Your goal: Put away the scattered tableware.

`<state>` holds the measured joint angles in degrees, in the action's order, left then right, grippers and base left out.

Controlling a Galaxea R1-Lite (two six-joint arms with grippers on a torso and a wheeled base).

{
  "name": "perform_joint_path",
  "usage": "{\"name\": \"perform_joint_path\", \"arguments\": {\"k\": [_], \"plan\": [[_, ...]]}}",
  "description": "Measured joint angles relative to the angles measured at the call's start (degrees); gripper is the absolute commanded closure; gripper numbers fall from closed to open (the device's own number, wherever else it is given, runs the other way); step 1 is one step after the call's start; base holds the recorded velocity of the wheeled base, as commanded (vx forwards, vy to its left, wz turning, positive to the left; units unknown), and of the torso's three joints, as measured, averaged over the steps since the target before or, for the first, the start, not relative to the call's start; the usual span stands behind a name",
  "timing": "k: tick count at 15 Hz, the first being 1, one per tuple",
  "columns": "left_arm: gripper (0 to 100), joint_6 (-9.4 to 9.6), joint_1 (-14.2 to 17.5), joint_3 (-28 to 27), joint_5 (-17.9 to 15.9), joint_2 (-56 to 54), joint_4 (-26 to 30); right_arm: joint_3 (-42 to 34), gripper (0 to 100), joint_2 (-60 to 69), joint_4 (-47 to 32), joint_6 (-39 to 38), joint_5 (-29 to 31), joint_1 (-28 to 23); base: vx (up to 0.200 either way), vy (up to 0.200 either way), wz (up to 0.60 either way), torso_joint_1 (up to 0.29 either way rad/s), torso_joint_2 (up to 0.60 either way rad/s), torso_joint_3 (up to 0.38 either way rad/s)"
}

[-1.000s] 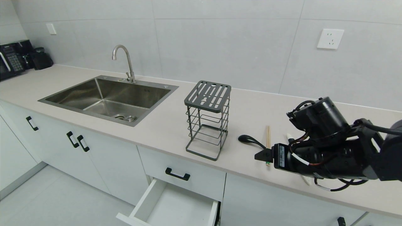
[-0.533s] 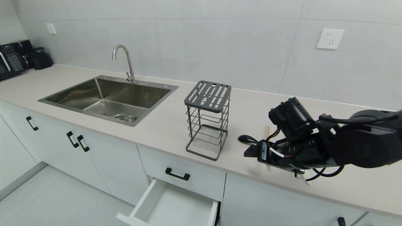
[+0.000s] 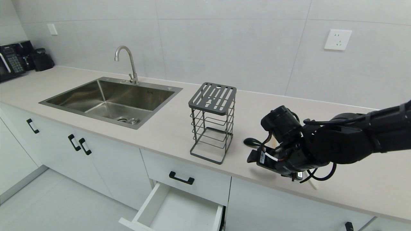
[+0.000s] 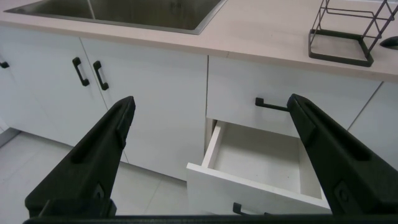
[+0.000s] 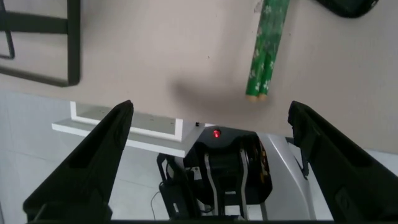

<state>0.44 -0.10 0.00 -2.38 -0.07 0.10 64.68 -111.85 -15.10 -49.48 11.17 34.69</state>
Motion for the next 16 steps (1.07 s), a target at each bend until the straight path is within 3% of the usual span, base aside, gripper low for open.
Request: {"name": "perform_joint_path", "arguments": {"k": [11, 12, 16], "plan": [[0, 0.0, 0.0, 0.0, 0.0, 0.0, 0.0, 6.35, 0, -6.49, -0.2, -1.15, 2.11, -1.97, 0.0, 0.0, 0.0, 0.0, 0.0, 0.0], [0, 0.0, 0.0, 0.0, 0.0, 0.0, 0.0, 6.49, 100, -6.68, -0.2, -1.15, 2.11, -2.19, 0.0, 0.0, 0.0, 0.0, 0.0, 0.0], [0, -0.01, 0.0, 0.0, 0.0, 0.0, -0.02, 6.88, 100, -7.8, -0.27, -1.05, 2.21, -2.47, 0.0, 0.0, 0.0, 0.0, 0.0, 0.0]]}}
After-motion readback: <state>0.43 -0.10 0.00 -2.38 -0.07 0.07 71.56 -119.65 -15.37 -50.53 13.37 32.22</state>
